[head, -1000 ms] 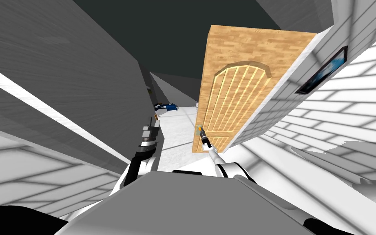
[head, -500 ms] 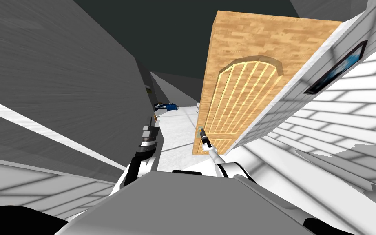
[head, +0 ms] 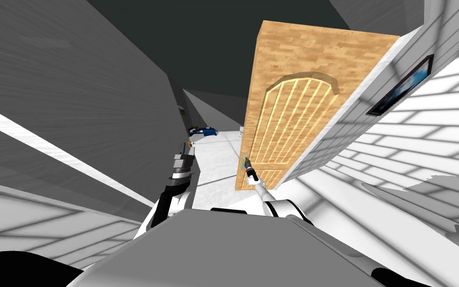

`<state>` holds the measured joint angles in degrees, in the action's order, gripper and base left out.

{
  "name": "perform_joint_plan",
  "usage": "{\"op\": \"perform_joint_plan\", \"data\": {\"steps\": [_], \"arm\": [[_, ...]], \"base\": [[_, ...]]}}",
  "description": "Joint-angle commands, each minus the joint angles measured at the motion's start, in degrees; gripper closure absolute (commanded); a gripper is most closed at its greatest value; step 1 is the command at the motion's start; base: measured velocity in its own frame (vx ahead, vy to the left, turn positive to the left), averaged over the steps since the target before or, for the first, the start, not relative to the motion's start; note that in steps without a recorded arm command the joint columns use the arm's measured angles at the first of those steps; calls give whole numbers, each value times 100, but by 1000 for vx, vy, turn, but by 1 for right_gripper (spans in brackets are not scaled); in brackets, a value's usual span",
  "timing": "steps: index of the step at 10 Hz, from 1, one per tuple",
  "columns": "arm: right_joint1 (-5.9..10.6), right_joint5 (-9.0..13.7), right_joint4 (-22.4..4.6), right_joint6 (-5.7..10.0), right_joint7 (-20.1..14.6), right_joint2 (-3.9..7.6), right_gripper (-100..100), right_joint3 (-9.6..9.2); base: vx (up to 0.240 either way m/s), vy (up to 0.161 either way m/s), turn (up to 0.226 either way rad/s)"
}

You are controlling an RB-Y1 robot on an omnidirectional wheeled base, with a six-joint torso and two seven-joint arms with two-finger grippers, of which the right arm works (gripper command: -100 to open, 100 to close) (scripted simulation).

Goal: Push the door open

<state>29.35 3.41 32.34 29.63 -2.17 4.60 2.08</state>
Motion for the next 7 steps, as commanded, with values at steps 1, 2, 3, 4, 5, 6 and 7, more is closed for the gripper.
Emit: {"op": "perform_joint_plan", "data": {"steps": [1,2,3,4,5,6,7], "arm": [[70,35,-79,47,43,46,100,86],[69,50,-81,45,65,59,100,123],[68,66,-82,44,88,72,100,163],[67,84,-84,42,115,87,100,209],[66,103,-86,40,143,102,100,257],[64,125,-89,38,174,117,100,310],[63,147,-91,35,206,133,100,364]], "base": [[177,81,-54],[156,67,-50],[157,62,-32],[170,81,-37],[175,67,-42],[195,59,-39],[180,69,-56]]}}
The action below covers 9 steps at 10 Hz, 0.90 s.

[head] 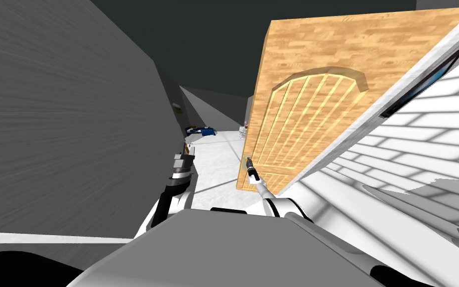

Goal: Push the door open

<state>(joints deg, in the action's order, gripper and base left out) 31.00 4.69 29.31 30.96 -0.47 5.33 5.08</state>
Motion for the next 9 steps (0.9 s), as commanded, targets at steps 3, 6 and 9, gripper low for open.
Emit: {"op": "perform_joint_plan", "data": {"steps": [3,6,9], "arm": [[-105,79,205,-103,123,100,100,214],[-109,143,198,-109,216,141,100,373],[-111,168,195,-112,254,157,100,437]], "base": [[141,93,-70],[168,82,-54],[135,69,-46]]}}
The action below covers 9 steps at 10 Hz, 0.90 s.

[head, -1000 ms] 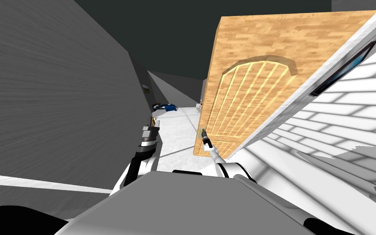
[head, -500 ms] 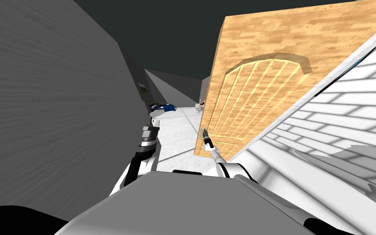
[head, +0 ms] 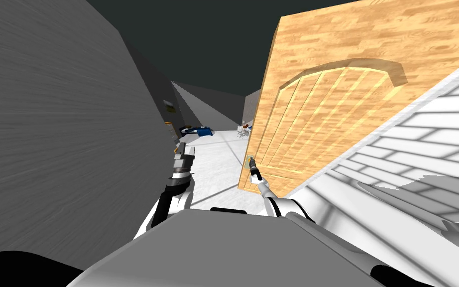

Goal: Push the door open

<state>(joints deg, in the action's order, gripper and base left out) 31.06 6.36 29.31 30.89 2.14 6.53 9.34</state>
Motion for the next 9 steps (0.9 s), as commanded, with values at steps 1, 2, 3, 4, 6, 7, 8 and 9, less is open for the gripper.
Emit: {"op": "perform_joint_plan", "data": {"steps": [1,2,3,4,6,7,8,9], "arm": [[-116,1,195,-105,-7,37,100,11],[-120,53,190,-111,69,68,100,141],[-120,66,188,-112,88,76,100,173],[-120,66,188,-112,88,76,100,173],[-124,116,183,-117,161,105,100,299],[-124,116,183,-117,161,105,100,299],[-126,152,179,-121,214,126,100,389],[-127,176,176,-123,248,139,100,447]], "base": [[1,-12,27],[107,69,-83],[144,121,-93],[103,75,-41],[140,97,-69],[126,68,-35],[155,62,-48],[170,92,-76]]}}
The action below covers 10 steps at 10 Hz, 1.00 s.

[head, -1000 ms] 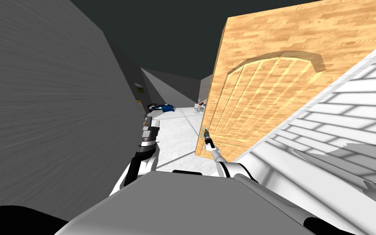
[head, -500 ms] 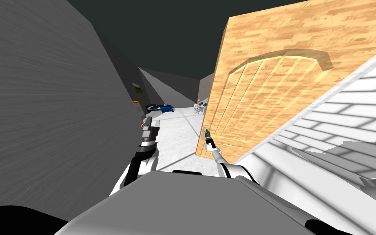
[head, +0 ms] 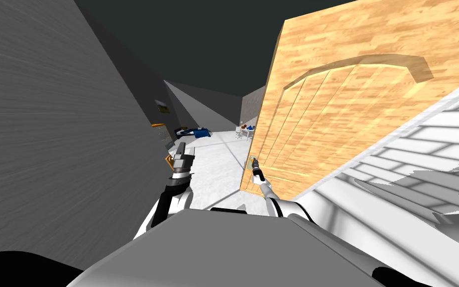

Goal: Push the door open

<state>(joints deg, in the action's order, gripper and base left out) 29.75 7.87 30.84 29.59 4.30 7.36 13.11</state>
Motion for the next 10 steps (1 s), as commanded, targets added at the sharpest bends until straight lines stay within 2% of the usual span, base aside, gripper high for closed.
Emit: {"op": "perform_joint_plan", "data": {"steps": [1,7,8,10], "arm": [[2,47,20,5,63,68,100,123],[-6,163,7,-7,232,131,100,413],[-56,146,66,-55,217,116,100,376],[-64,198,58,-35,258,187,100,497]], "base": [[178,116,-74],[169,96,-67],[66,33,-32],[146,50,-45]]}}
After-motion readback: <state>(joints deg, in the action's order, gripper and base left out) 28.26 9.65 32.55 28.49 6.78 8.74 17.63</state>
